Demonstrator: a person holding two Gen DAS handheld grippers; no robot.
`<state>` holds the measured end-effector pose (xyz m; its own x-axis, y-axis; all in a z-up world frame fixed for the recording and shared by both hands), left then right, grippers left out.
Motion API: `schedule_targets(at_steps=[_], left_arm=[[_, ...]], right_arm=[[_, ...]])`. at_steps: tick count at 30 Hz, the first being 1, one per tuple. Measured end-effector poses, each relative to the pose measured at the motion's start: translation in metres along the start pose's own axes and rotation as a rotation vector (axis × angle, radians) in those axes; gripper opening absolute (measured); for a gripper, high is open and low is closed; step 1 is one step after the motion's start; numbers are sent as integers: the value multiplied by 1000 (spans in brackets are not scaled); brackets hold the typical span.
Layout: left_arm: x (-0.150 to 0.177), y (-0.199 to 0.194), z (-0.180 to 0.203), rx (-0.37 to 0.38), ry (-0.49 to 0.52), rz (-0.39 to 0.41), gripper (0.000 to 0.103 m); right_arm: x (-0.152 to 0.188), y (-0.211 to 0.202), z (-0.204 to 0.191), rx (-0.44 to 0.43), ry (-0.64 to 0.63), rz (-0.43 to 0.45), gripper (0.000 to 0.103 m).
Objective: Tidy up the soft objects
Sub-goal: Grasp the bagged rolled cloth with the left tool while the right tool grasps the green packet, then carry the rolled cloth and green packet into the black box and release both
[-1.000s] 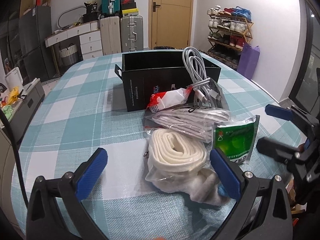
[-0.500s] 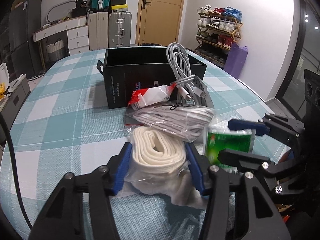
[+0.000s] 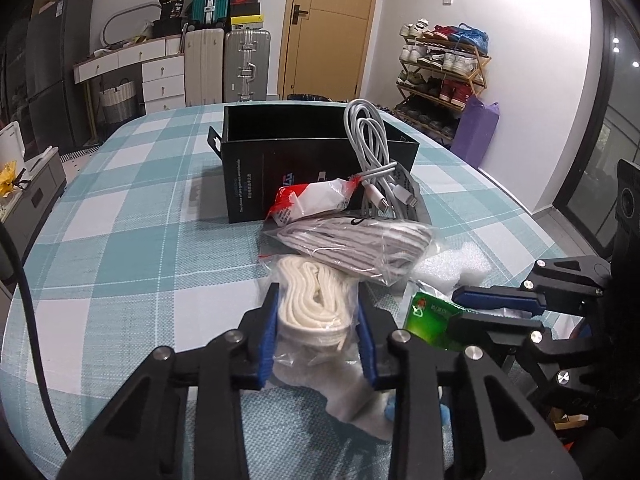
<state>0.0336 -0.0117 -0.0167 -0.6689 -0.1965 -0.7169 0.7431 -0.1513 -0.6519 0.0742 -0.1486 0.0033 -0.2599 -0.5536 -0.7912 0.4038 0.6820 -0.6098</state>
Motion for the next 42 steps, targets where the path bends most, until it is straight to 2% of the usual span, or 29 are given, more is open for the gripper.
schedule_targets(at_steps=[9, 20, 31, 42], left_arm=[[1, -15, -5, -10, -11, 20, 32], [-4, -35, -11, -21, -31, 75, 32], [-22, -54, -13, -5, -51, 153, 32], [-45, -59, -12, -6, -54, 213, 32]], right_arm=[[-4, -12, 0, 16, -16, 42, 8], [-11, -36, 8, 103, -25, 93, 7], [-22, -54, 15, 152, -31, 144, 7], [-47, -67, 27, 210, -22, 209, 7]])
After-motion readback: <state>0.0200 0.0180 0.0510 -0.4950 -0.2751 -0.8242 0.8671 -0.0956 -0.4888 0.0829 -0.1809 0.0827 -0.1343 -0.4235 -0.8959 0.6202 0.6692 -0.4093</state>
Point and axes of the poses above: each gripper's, at about its wrist camera, not at the fingertips, and y roughly the way its jaws point, z to its right, x to its underside, the point moved 1 cm from there along y, roughly the way its jaws point, and after that the axes turned 9 degrees about -y, right-handed, at the moved point
